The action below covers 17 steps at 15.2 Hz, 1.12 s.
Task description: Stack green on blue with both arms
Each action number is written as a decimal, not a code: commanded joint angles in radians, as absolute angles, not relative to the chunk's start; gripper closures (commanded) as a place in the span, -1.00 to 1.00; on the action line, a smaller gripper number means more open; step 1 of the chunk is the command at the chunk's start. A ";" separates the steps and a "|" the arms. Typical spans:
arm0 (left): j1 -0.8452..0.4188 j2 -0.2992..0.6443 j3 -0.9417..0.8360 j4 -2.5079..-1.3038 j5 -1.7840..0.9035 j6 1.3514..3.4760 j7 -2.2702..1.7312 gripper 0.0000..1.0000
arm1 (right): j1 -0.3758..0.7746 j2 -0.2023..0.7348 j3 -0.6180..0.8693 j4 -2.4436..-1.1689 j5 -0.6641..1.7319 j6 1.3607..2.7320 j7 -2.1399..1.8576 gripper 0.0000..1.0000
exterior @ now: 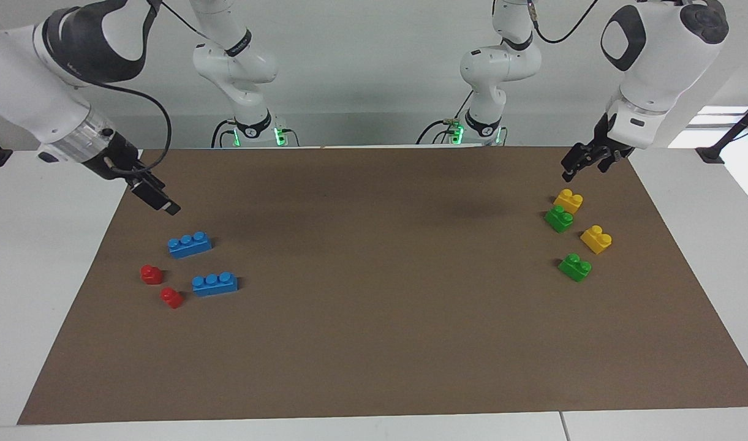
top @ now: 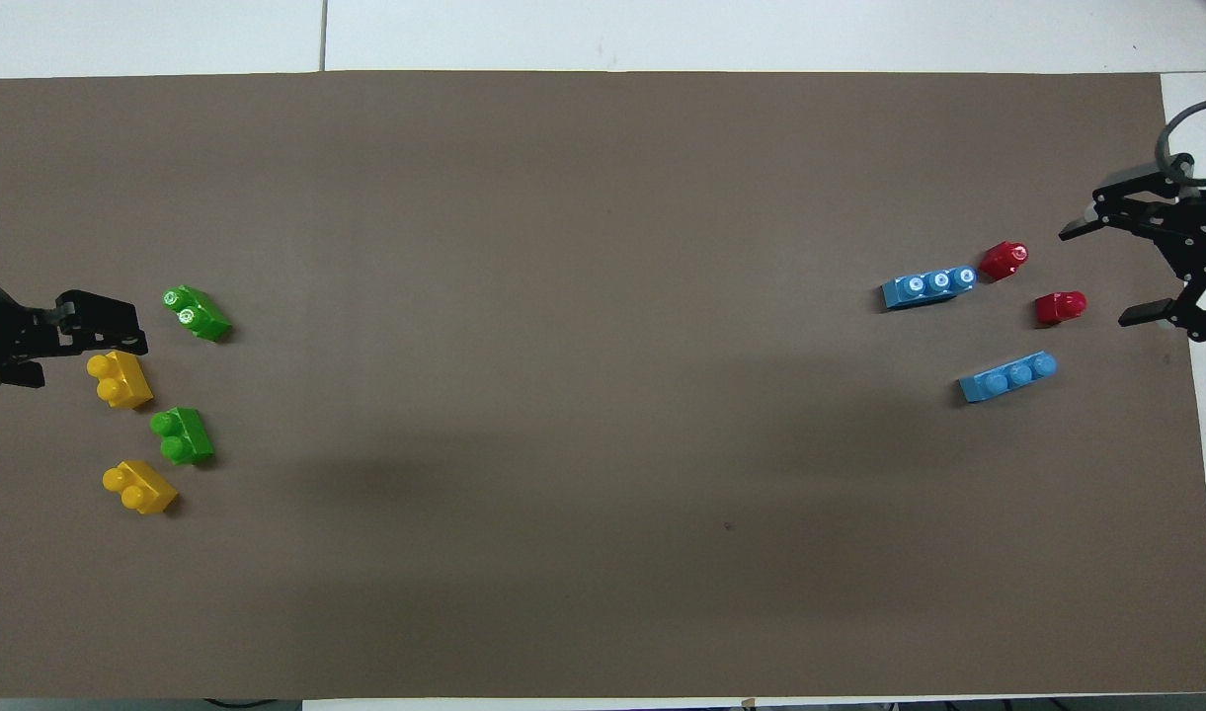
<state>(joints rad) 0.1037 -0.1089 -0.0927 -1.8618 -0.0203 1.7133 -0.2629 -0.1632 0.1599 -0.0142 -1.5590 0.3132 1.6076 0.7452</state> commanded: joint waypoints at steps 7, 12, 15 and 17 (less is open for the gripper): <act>0.144 -0.066 -0.094 -2.019 -0.035 1.916 -0.505 -1.00 | -0.173 0.339 -0.009 -1.512 0.367 1.696 0.991 -0.93; 0.179 0.064 -0.092 -2.013 -0.035 2.032 -0.508 -1.00 | -0.192 0.317 -0.009 -1.612 0.413 1.761 1.031 -0.93; 0.187 0.135 -0.091 -2.006 -0.031 2.101 -0.552 -1.00 | -0.196 0.337 -0.008 -1.641 0.414 1.790 1.019 -0.94; 0.187 0.167 -0.089 -2.006 -0.029 2.132 -0.571 -1.00 | -0.199 0.360 -0.009 -1.641 0.414 1.796 0.987 -0.94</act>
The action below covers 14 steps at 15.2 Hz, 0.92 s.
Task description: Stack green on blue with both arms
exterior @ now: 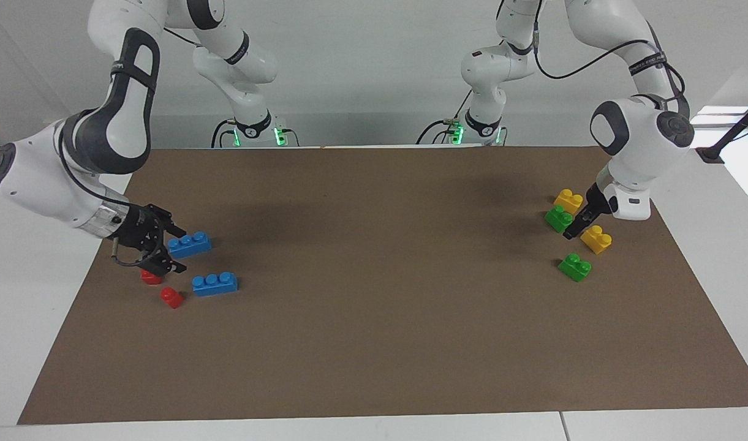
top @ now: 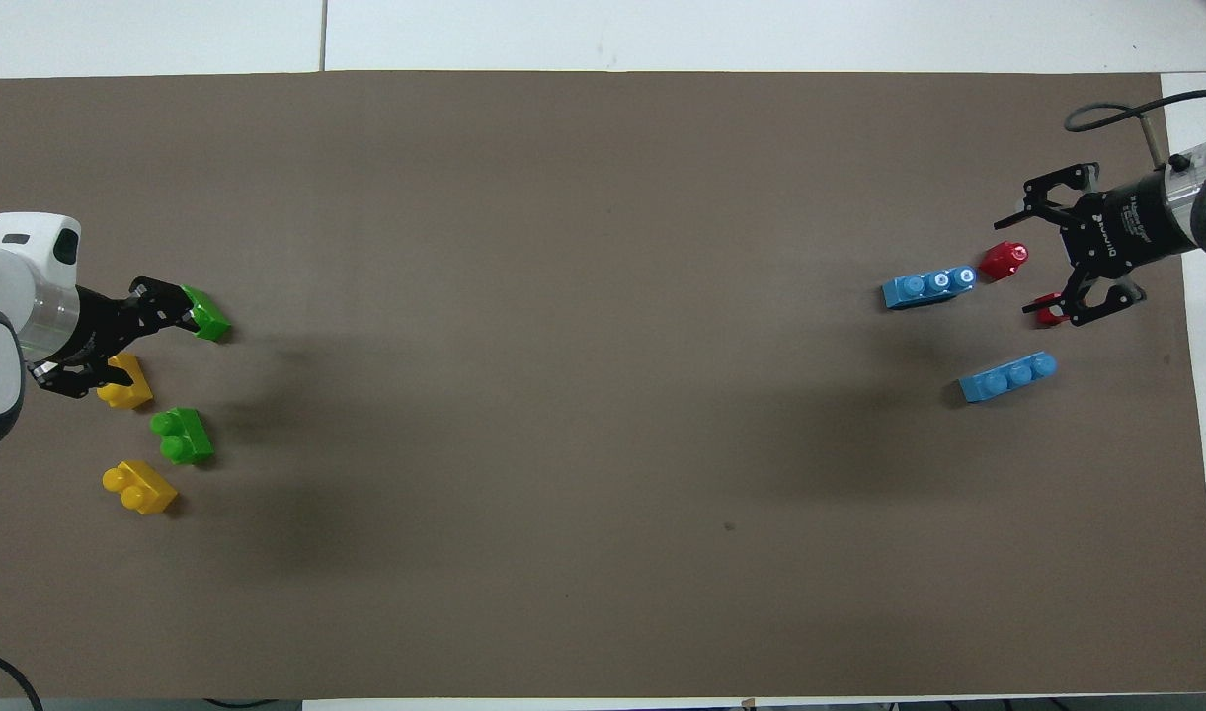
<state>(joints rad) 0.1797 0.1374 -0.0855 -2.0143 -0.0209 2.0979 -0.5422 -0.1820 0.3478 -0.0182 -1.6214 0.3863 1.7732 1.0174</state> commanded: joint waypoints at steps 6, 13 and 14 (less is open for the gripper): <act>0.176 0.285 -0.089 -1.936 0.040 2.186 -0.670 -1.00 | -0.203 0.408 -0.008 -1.652 0.429 1.858 0.956 -0.95; 0.187 0.348 -0.089 -1.924 0.063 2.276 -0.672 -1.00 | -0.196 0.417 -0.006 -1.695 0.455 1.933 0.931 -0.95; 0.187 0.353 -0.089 -1.924 0.063 2.284 -0.672 -1.00 | -0.196 0.420 -0.006 -1.698 0.457 1.942 0.922 -0.95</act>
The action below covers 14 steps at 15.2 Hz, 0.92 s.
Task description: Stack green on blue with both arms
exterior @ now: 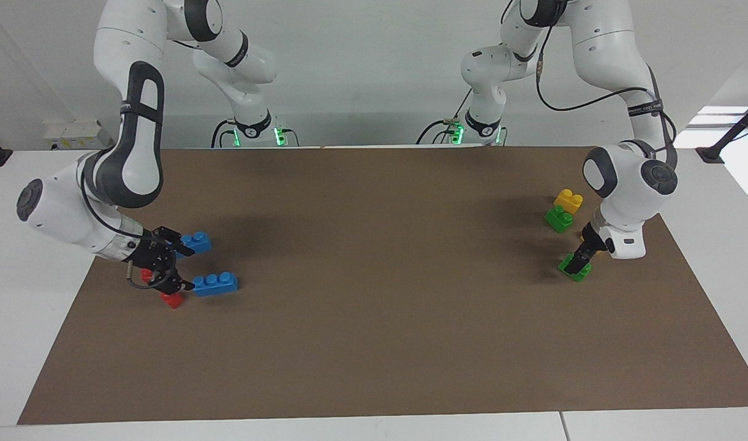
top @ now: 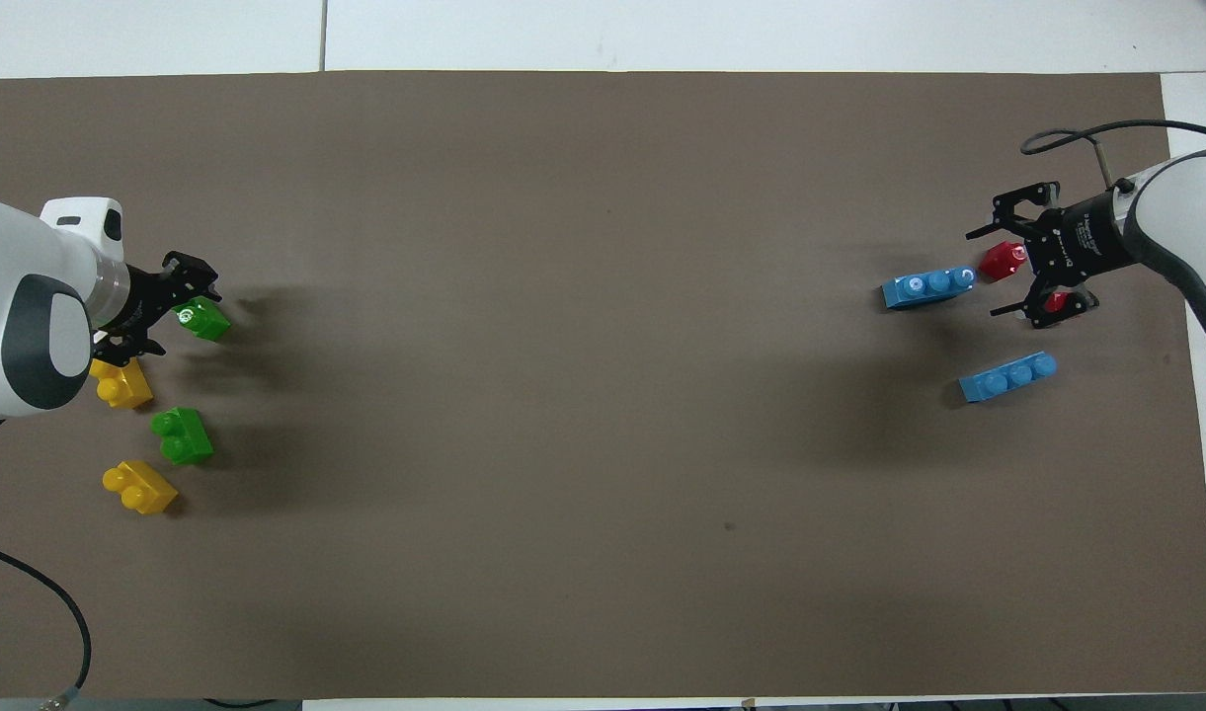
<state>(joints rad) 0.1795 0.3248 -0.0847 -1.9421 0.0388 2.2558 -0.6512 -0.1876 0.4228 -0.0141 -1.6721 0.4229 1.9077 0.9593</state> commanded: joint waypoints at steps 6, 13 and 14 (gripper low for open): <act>0.189 0.367 -0.086 -1.910 0.063 2.295 -0.670 -1.00 | -0.192 0.446 -0.006 -1.724 0.494 2.003 0.879 -0.95; 0.189 0.380 -0.075 -1.894 0.100 2.313 -0.669 -1.00 | -0.186 0.453 -0.002 -1.772 0.523 2.085 0.864 -0.96; 0.189 0.380 -0.075 -1.901 0.100 2.324 -0.670 -1.00 | -0.184 0.451 -0.002 -1.781 0.523 2.094 0.862 -0.96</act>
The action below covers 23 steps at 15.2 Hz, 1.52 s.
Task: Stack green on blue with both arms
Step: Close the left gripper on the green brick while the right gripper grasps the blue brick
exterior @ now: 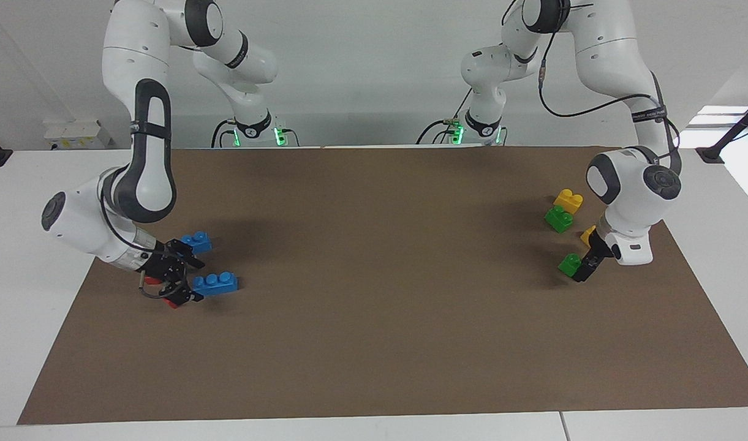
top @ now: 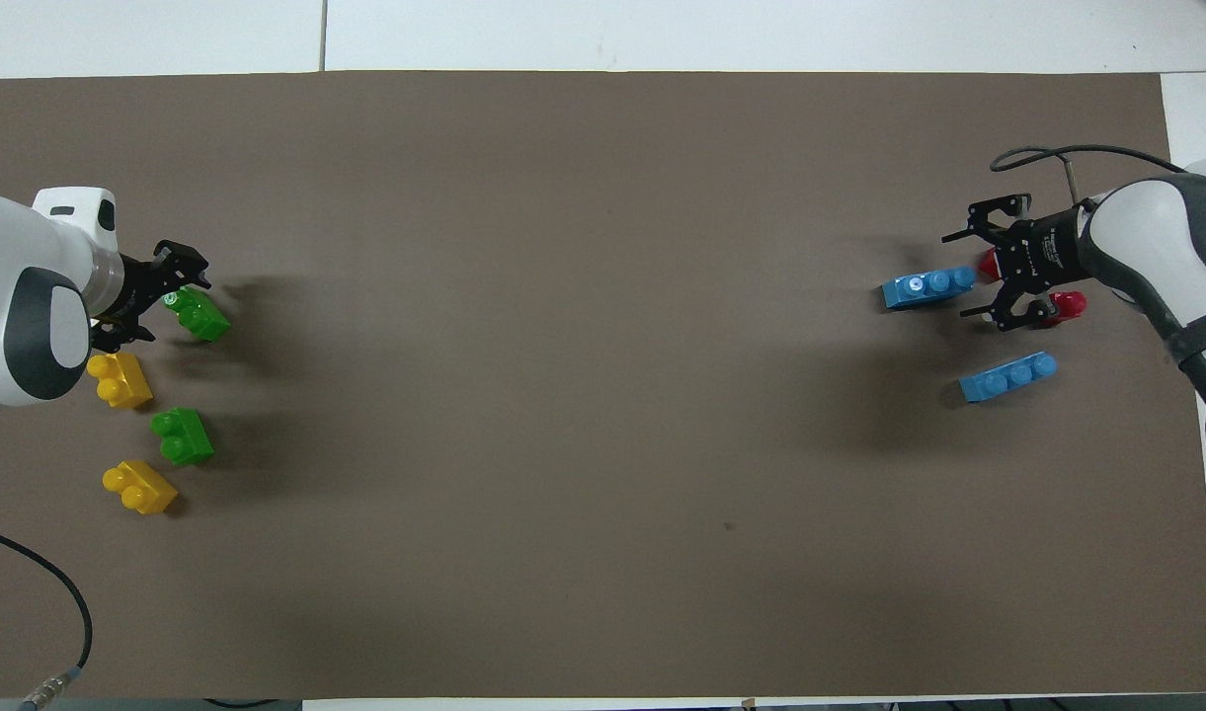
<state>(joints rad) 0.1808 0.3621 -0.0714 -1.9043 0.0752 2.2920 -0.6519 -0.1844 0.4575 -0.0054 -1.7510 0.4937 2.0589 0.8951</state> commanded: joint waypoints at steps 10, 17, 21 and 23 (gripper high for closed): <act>0.183 0.380 -0.077 -1.921 0.097 2.341 -0.713 -0.85 | -0.186 0.477 -0.002 -1.795 0.534 2.144 0.842 -0.96; 0.181 0.380 -0.077 -1.911 0.095 2.327 -0.712 -0.70 | -0.198 0.476 -0.003 -1.804 0.568 2.160 0.841 -0.96; 0.183 0.380 -0.077 -1.913 0.094 2.327 -0.712 0.11 | -0.206 0.474 -0.003 -1.809 0.568 2.160 0.831 -0.94; 0.183 0.380 -0.077 -1.913 0.092 2.329 -0.710 0.79 | -0.206 0.474 -0.003 -1.809 0.568 2.158 0.831 -0.88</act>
<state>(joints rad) 0.1794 0.3797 -0.0752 -1.9113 0.0755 2.3218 -0.6910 -0.1921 0.4794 -0.0113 -1.7909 0.5362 2.1389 0.8728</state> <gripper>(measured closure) 0.463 0.026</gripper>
